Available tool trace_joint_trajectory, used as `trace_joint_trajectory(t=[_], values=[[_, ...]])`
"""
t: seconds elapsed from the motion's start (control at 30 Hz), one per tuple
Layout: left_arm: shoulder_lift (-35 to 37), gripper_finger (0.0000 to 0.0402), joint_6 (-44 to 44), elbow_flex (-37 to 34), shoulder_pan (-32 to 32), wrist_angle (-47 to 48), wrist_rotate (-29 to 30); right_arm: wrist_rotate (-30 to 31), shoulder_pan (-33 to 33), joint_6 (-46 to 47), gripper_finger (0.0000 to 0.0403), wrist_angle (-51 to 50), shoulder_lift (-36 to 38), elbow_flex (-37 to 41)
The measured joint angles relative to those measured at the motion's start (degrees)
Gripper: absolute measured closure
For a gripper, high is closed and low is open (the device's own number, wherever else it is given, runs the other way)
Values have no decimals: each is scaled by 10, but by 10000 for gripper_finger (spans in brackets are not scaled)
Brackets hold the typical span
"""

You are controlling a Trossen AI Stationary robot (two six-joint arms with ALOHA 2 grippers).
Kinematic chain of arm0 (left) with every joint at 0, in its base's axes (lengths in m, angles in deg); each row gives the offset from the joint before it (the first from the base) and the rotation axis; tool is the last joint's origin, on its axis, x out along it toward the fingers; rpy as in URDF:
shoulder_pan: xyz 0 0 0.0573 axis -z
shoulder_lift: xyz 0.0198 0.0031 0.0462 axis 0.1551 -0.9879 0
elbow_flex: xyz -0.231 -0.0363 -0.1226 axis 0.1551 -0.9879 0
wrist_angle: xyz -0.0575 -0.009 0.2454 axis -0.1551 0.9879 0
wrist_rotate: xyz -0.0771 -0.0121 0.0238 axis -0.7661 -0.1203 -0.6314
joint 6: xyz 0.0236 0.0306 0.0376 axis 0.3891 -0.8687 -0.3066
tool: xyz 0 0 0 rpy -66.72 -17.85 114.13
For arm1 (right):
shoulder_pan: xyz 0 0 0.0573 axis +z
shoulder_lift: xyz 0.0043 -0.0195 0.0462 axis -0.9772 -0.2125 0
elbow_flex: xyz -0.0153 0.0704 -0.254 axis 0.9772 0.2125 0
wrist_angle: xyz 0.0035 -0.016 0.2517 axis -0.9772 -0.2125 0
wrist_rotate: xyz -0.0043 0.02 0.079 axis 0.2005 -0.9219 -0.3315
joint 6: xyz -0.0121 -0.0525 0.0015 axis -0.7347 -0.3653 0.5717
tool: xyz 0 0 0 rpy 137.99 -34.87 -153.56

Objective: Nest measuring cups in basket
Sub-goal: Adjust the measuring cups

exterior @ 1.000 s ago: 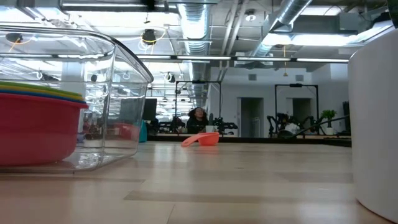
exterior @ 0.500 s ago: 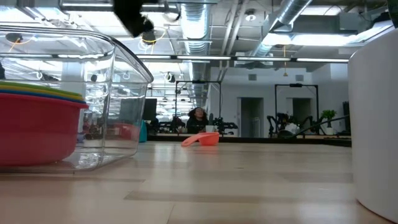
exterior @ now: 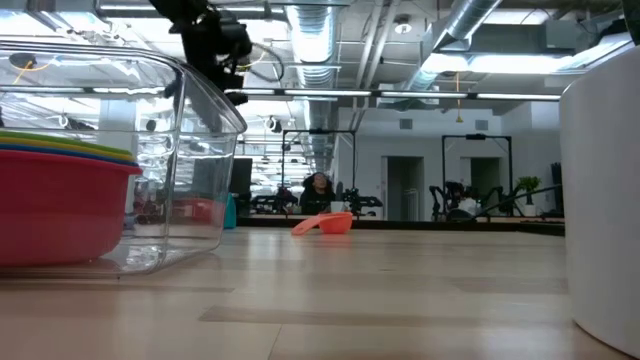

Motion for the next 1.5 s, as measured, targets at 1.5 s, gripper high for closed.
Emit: trace_joint_trajectory(t=[1.5], values=[[-155,401,-35,-2,-50,-32,-121,-89,12,172,394,-66,-738,-453]])
